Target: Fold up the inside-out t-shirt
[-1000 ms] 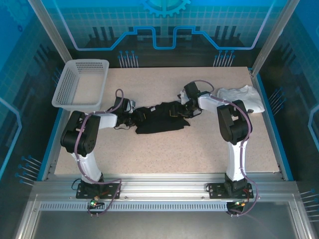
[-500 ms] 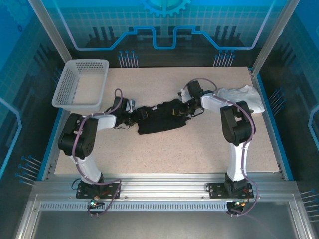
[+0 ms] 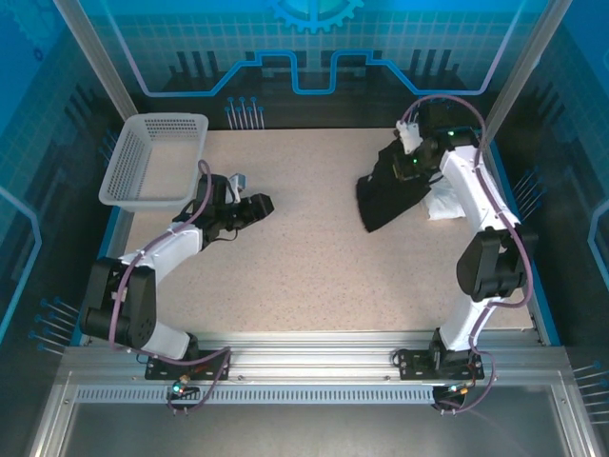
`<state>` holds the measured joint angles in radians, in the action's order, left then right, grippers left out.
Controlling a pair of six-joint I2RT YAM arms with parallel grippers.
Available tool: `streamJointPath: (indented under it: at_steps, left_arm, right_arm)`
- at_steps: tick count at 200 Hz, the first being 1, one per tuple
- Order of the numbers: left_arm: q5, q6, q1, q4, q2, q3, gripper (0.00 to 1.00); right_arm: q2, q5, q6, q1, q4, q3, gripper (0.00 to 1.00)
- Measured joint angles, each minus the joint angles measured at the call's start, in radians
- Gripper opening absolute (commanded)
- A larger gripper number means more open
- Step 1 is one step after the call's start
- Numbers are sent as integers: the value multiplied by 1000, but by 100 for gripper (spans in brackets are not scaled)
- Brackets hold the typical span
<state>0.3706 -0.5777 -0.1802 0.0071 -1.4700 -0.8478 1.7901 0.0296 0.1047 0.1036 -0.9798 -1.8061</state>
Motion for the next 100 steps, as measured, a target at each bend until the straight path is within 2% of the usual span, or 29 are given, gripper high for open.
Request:
streamJointPath:
  at_steps: [47, 100]
  left_arm:
    - [1, 0, 0, -35, 9, 0, 65]
    - [2, 0, 0, -36, 9, 0, 65]
  right_arm:
    - [16, 115, 81, -86, -139, -196, 0]
    - [72, 173, 95, -254, -161, -244, 0]
